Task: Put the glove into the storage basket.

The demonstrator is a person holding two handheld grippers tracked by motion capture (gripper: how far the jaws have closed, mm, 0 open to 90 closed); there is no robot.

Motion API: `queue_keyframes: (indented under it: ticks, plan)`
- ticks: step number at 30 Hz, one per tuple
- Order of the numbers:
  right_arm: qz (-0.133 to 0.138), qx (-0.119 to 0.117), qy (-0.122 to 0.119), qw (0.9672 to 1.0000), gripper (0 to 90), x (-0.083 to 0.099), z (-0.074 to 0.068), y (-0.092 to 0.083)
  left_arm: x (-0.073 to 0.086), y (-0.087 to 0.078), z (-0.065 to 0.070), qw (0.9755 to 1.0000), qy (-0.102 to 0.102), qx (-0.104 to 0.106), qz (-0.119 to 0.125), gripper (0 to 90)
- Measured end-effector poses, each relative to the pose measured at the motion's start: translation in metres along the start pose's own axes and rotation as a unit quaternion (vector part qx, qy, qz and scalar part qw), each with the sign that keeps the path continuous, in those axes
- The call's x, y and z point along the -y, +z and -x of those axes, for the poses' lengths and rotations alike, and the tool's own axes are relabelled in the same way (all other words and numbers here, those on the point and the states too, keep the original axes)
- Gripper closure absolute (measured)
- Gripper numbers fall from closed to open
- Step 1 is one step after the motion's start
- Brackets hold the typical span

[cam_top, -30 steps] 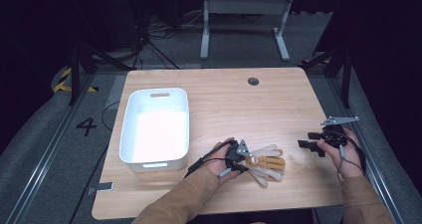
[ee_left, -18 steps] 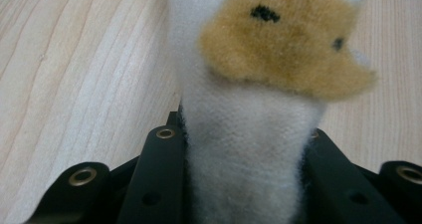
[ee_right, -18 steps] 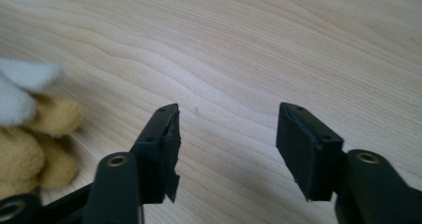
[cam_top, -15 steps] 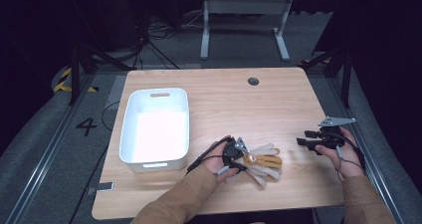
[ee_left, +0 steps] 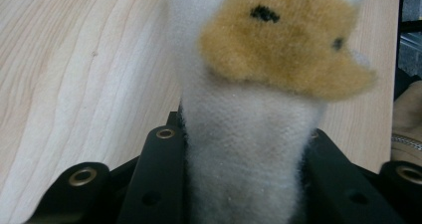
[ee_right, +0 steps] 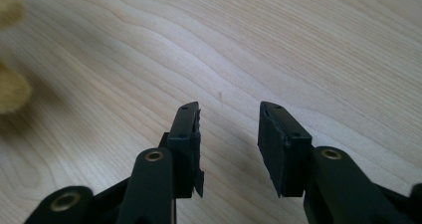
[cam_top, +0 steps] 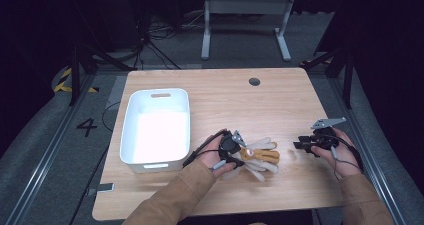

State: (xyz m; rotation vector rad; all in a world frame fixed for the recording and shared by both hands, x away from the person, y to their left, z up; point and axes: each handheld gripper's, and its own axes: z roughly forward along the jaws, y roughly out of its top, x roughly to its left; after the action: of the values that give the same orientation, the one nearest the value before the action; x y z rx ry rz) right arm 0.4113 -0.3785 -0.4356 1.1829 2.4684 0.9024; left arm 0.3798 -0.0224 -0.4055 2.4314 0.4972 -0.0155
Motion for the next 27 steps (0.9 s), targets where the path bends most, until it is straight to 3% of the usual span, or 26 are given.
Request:
queue_keyframes:
  ticks: [5,11,19,27]
  plan:
    - [-0.029,0.008,-0.016,0.9994,62.4,-0.004,0.002,0.005,-0.003,-0.011,-0.002,0.9999,-0.008,-0.003,-0.010,70.9]
    - [-0.041,-0.005,-0.014,0.9990,66.7,-0.009,0.002,0.009,-0.006,-0.021,-0.004,0.9993,-0.021,-0.005,-0.031,70.8]
    - [-0.035,-0.013,-0.012,0.9992,67.7,-0.014,0.003,0.006,-0.013,-0.038,-0.008,0.9977,-0.031,-0.017,-0.058,70.8]
    - [-0.031,-0.025,-0.011,0.9992,68.6,-0.020,0.005,0.005,-0.017,-0.050,-0.014,0.9958,-0.052,-0.027,-0.070,70.8]
